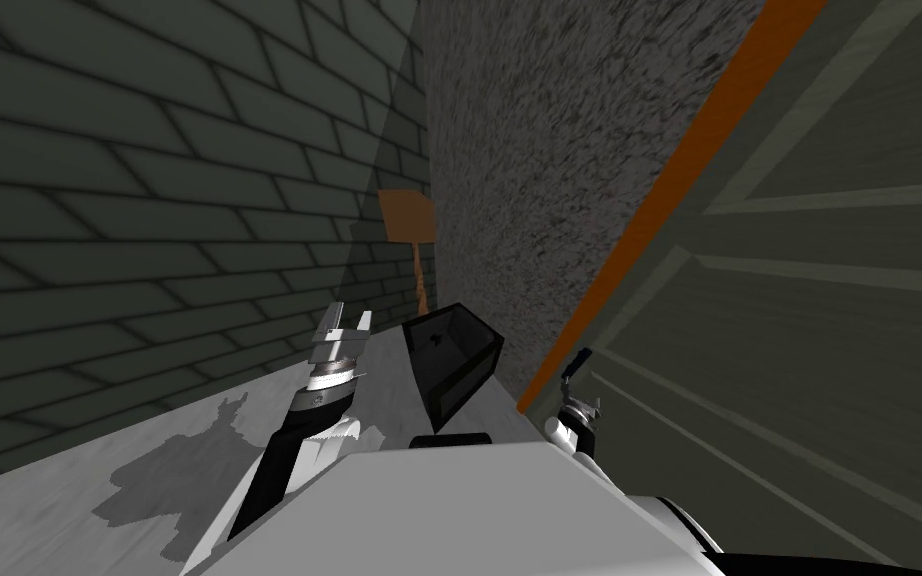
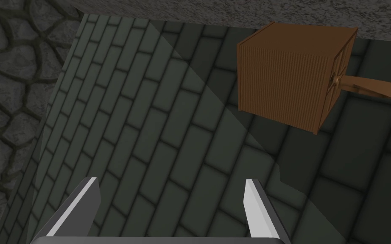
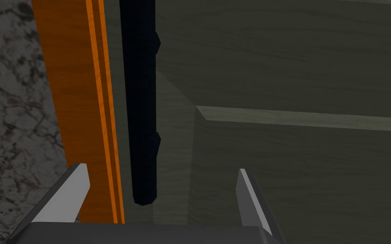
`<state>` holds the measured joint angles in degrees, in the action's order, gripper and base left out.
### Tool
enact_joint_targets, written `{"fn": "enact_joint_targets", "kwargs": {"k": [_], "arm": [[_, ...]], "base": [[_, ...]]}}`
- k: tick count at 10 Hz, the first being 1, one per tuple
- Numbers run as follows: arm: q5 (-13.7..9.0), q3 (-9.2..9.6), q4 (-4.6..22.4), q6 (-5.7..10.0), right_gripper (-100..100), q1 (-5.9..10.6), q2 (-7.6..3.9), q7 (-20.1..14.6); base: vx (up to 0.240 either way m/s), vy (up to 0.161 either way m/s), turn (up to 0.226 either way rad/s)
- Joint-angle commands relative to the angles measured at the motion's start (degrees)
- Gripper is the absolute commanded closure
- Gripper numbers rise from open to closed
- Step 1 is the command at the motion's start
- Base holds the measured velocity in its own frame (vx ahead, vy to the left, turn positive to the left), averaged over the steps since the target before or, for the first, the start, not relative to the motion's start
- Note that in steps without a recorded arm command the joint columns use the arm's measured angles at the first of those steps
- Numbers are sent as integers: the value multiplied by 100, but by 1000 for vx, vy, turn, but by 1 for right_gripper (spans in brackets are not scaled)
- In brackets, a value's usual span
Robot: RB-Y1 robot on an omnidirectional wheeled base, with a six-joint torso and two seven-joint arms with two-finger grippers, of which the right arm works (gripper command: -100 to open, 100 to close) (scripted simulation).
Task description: Pull the door open
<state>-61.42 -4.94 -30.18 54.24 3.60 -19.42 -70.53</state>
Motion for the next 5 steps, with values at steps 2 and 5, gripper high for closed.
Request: {"fn": "enact_joint_targets", "kwargs": {"k": [2, 5], "arm": [[-1, -3, 2, -3, -100, -1, -10, -12], [-1, -3, 2, -3, -100, -1, -10, -12]], "base": [[89, -105, 118], [0, 0, 1]]}}
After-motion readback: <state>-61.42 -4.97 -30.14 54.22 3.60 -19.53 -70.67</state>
